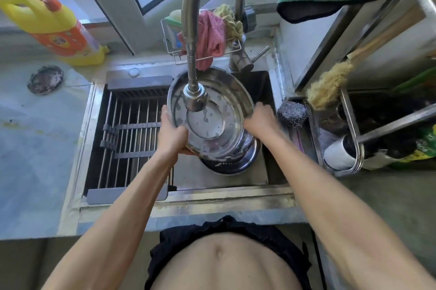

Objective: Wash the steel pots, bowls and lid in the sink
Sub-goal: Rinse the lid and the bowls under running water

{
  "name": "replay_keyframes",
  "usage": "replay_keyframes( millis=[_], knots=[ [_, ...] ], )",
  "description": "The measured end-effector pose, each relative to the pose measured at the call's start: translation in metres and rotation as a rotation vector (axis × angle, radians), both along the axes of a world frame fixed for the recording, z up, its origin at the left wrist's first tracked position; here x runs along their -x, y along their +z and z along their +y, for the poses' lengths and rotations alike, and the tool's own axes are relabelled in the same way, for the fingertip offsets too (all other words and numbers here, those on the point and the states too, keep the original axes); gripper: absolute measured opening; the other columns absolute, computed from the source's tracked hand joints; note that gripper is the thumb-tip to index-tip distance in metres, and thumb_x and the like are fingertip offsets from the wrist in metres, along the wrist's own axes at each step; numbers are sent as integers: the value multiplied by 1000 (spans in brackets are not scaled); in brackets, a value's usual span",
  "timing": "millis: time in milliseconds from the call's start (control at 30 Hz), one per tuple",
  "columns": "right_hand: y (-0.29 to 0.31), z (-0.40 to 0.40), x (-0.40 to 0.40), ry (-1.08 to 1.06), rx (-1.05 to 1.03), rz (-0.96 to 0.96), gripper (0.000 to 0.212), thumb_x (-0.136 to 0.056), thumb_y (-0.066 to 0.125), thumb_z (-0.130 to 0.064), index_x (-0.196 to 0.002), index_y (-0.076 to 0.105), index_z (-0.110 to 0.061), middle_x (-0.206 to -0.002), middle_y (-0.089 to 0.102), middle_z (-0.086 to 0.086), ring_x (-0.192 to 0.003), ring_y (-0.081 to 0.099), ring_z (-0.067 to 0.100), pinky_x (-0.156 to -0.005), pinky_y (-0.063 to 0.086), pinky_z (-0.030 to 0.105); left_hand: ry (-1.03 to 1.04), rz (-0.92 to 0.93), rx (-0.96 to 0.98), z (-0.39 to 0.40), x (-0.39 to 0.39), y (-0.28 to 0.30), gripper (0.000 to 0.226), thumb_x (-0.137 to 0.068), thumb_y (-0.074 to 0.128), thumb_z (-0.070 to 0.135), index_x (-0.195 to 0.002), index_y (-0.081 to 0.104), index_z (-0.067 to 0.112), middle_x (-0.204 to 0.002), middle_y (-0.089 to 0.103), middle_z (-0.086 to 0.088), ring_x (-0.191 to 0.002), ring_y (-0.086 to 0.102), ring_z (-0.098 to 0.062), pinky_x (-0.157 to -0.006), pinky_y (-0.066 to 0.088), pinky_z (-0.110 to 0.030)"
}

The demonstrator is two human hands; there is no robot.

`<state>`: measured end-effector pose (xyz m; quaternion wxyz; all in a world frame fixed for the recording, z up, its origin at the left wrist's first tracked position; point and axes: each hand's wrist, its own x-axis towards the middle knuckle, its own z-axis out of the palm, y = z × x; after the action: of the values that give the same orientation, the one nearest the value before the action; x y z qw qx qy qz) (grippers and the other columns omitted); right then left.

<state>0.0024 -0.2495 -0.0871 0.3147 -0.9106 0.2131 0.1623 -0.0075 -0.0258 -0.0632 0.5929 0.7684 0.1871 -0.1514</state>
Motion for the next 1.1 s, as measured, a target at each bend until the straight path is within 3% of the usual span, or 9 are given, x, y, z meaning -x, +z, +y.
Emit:
replay_keyframes(
  millis=[133,267,367,533,667,800,900,1000,1100],
  knots=[
    [17,3,-51,293,338,-263,69,-89,61,-15,-148,29,-3,-154,24,20,-130,38,39,-98,45,49,-37,-8,-58,-1,-10,10,61,-76,51,2,-123,45,41,-109,65,5,-93,73,-33,-61,62,-59],
    [16,-1,-90,416,519,-174,86,-86,68,-22,-154,17,-10,-162,6,14,-134,32,40,-97,44,49,6,64,9,-1,-11,12,63,-65,49,12,-122,45,40,-115,66,-2,-95,73,-37,-62,62,-57],
    [11,-6,-101,373,591,-84,90,-88,66,-28,-156,8,-12,-161,8,12,-134,32,40,-100,39,49,32,67,50,1,-12,11,62,-66,51,9,-118,50,42,-120,65,-5,-97,73,-37,-56,61,-59],
    [6,-2,-104,344,636,-71,86,-89,63,-31,-153,12,-7,-156,19,13,-129,38,38,-96,41,43,80,53,101,7,-11,3,72,-62,50,0,-128,51,30,-118,68,-8,-102,72,-38,-57,60,-60],
    [10,0,-85,317,362,-76,89,-92,59,-29,-157,1,-9,-163,1,10,-133,33,42,-97,46,48,132,81,123,13,-2,-2,72,-73,47,-11,-133,50,30,-119,68,-9,-92,75,-38,-58,60,-59],
    [-3,2,-31,152,172,-297,73,-93,55,-26,-154,19,-7,-155,23,15,-130,41,37,-96,46,45,198,63,118,17,4,-10,63,-73,42,-9,-127,58,21,-111,72,-17,-87,75,-39,-55,60,-50],
    [-18,11,13,-207,-160,-166,59,-93,59,-30,-144,37,-9,-142,45,12,-122,52,30,-86,42,30,222,-4,23,16,6,-15,56,-77,43,-6,-123,61,21,-106,72,-11,-91,72,-33,-54,61,-43],
    [-30,19,43,-476,-625,-48,15,-92,60,-20,-106,58,-21,-108,66,3,-89,66,21,-72,58,35,184,-99,-92,14,9,-20,54,-80,51,-8,-122,61,25,-102,70,4,-96,69,-19,-66,58,-31],
    [-37,23,58,-603,-834,-38,22,-93,53,-4,-109,54,-19,-99,64,0,-80,65,15,-57,59,33,144,-130,-104,16,8,-27,46,-81,54,-5,-110,65,30,-100,71,4,-97,69,-19,-76,59,-35]
  ],
)
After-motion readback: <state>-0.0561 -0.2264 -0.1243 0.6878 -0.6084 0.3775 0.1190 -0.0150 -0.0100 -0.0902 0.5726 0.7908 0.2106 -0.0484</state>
